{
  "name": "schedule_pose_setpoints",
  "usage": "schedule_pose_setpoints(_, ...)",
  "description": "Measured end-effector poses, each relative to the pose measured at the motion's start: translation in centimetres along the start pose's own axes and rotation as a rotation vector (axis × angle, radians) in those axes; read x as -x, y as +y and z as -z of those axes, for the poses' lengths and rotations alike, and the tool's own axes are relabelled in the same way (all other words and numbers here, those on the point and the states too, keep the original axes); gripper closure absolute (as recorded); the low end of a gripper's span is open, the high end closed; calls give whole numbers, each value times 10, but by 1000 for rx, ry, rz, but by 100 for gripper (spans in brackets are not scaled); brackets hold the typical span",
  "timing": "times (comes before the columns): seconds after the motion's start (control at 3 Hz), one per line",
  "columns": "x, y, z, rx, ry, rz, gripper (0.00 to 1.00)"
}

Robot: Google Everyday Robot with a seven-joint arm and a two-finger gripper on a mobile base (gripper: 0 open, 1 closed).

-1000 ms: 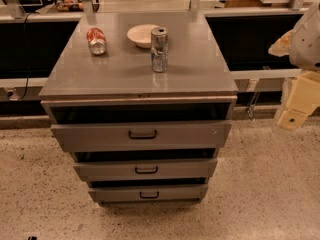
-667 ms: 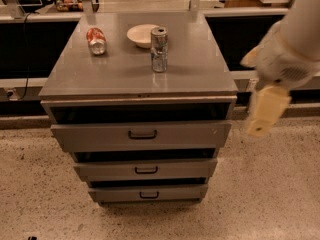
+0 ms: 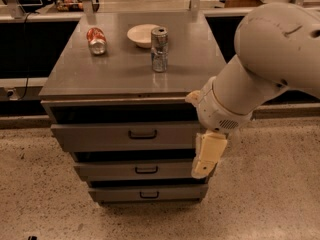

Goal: Open bottom drawer

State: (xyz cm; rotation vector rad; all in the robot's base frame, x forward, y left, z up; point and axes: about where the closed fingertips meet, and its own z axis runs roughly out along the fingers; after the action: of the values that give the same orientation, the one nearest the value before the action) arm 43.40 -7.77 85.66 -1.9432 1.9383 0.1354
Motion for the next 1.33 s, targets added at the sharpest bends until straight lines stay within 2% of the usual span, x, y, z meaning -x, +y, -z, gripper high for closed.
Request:
schedule_pose_setpoints(0.33,-2,1,2,15,52,16,0)
schedule_pose_setpoints(0.67,-4,23,-44,85,25,60,0)
schedule_pose_setpoints(1.0,-6,58,-101,103,-75,111,0)
schedule_pose_setpoints(1.33,-5,49,-105,40,-91,147,0)
